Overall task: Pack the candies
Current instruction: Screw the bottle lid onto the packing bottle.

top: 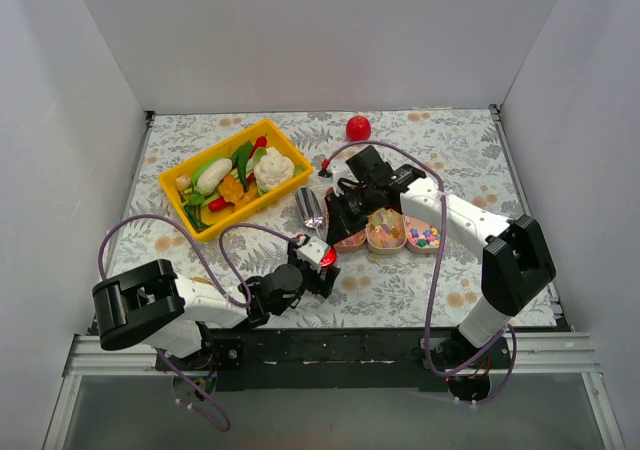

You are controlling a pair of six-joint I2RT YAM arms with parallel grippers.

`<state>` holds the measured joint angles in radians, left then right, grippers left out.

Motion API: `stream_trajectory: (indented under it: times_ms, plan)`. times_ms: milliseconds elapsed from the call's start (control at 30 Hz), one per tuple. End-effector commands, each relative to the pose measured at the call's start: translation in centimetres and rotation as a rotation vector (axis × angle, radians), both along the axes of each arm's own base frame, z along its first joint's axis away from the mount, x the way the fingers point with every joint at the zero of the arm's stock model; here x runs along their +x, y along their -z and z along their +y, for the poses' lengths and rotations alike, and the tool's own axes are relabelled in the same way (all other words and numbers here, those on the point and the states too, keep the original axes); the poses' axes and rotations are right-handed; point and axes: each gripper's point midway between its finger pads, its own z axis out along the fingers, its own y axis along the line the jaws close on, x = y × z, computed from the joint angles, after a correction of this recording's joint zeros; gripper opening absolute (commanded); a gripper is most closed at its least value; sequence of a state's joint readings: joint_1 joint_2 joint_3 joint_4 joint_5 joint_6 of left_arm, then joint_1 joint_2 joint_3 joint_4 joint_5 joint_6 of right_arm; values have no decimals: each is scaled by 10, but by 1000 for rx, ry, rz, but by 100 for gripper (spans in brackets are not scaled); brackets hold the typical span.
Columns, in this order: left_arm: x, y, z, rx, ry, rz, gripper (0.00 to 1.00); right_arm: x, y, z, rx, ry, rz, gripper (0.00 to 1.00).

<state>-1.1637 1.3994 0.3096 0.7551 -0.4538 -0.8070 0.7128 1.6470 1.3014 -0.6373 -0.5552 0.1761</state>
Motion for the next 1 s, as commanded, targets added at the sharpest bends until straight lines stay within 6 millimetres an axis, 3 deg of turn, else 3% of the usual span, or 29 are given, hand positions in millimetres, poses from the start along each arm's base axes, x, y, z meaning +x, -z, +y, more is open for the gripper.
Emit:
stream_trajectory:
  times_ms: [0, 267, 367, 400, 533, 633, 967]
  plan:
    - [-8, 44, 18, 125, -28, 114, 71, -46, 19, -24, -115, -42, 142, 16]
    - [-9, 50, 19, 142, -30, 130, 71, -54, 7, -28, -86, -42, 140, 14]
    - [-11, 48, 19, 135, -18, 130, 71, -41, -4, -29, -95, 0, 70, 15]
    - [-12, 49, 20, 138, -16, 131, 71, -27, -11, -31, -125, 40, 17, 17]
    - [-15, 50, 23, 136, -10, 143, 71, 7, -43, -26, -85, 137, -86, 39]
    - [-16, 50, 24, 139, -7, 143, 71, 18, -57, -15, -13, 135, -127, 50]
    - [-14, 63, 24, 218, 7, 137, 73, 22, -32, 11, 46, 20, -72, 50]
